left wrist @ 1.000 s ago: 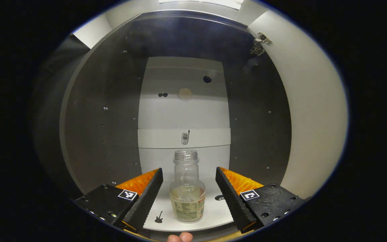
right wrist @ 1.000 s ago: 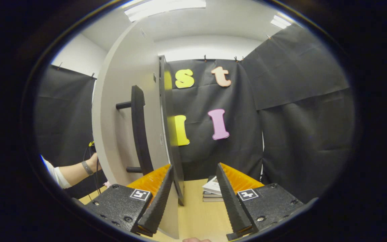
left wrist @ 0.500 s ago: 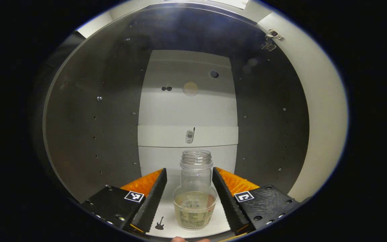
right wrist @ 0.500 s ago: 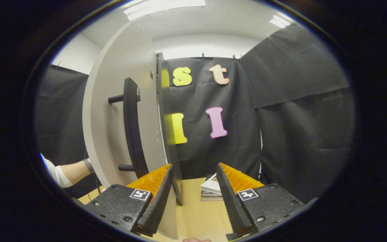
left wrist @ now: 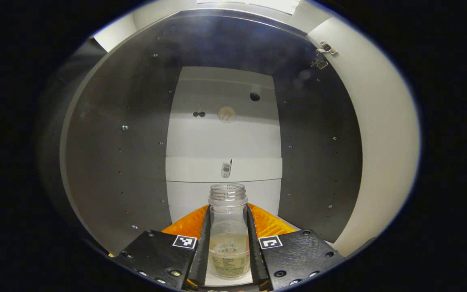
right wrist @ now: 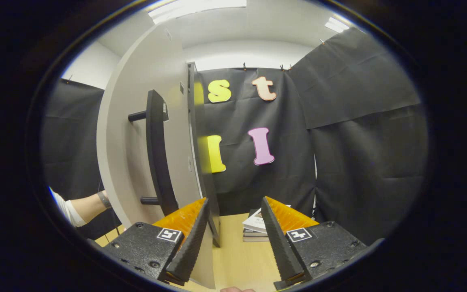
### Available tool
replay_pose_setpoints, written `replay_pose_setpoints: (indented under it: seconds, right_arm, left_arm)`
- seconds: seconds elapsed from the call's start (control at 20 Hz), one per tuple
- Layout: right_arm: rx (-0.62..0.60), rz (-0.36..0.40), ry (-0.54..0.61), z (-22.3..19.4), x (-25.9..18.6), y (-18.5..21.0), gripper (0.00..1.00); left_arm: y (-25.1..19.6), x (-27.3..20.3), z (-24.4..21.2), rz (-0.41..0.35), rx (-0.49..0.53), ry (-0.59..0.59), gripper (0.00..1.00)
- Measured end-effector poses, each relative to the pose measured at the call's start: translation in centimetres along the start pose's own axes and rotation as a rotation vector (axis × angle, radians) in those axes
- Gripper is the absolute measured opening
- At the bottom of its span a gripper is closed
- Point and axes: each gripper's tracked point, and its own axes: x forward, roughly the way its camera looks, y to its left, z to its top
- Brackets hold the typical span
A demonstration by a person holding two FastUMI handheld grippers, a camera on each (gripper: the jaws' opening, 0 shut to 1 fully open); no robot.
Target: Open the cabinet door with the right hand, grasp the bottle in the cabinet with the left hand and place it on the coaster, then close the cabinet door with the right hand.
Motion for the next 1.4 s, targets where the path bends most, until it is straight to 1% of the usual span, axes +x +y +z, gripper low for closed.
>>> replay_pose_setpoints:
  seconds: [0.2, 0.25, 0.3, 0.35, 0.45, 0.6, 0.75, 0.8, 0.95, 1.1, 1.2, 1.4]
  right_arm:
    - [-0.019, 0.0, -0.014, 0.2, 0.1, -0.2, 0.8]
    - [-0.021, -0.002, -0.013, 0.3, 0.2, -0.2, 0.8]
    - [-0.022, -0.004, -0.013, 0.3, 0.1, -0.2, 0.8]
    - [-0.025, -0.006, -0.011, 0.3, 0.1, -0.3, 0.8]
    - [-0.04, -0.006, -0.019, 0.4, 0.1, -0.4, 0.8]
    - [-0.052, -0.009, -0.05, 0.9, 0.5, -0.6, 0.8]
    - [-0.057, -0.008, -0.054, 1.1, 0.5, -0.6, 0.8]
    - [-0.056, -0.008, -0.051, 1.0, 0.5, -0.7, 0.8]
    - [-0.045, -0.013, -0.048, 1.0, 0.4, -0.6, 0.8]
    - [-0.034, -0.028, -0.039, 0.9, 0.3, -0.6, 0.8]
    - [-0.027, -0.036, -0.028, 0.7, 0.1, -0.7, 0.8]
    - [-0.003, -0.05, -0.016, 0.6, 0.0, -0.6, 0.8]
  left_arm:
    - [0.3, -4.4, 1.0, -0.011, 0.002, -0.013, 0.41]
    - [0.5, -6.0, 1.0, -0.014, -0.002, -0.021, 0.36]
    - [0.8, -7.5, 0.8, -0.014, 0.0, -0.02, 0.41]
    - [1.1, -8.9, 0.4, -0.01, 0.008, -0.015, 0.41]
    - [2.8, -12.3, -1.3, 0.038, 0.044, 0.004, 0.41]
    - [5.0, -17.1, -4.9, 0.105, 0.061, 0.033, 0.41]
    - [7.2, -21.5, -9.2, 0.184, 0.075, 0.068, 0.41]
    - [7.9, -22.9, -10.4, 0.215, 0.086, 0.073, 0.41]
    - [11.0, -26.6, -14.4, 0.339, 0.139, 0.062, 0.41]
    - [12.4, -29.7, -19.2, 0.418, 0.11, 0.09, 0.41]
    - [12.8, -30.9, -22.0, 0.443, 0.089, 0.104, 0.41]
    - [12.8, -31.8, -24.9, 0.455, 0.09, 0.12, 0.41]
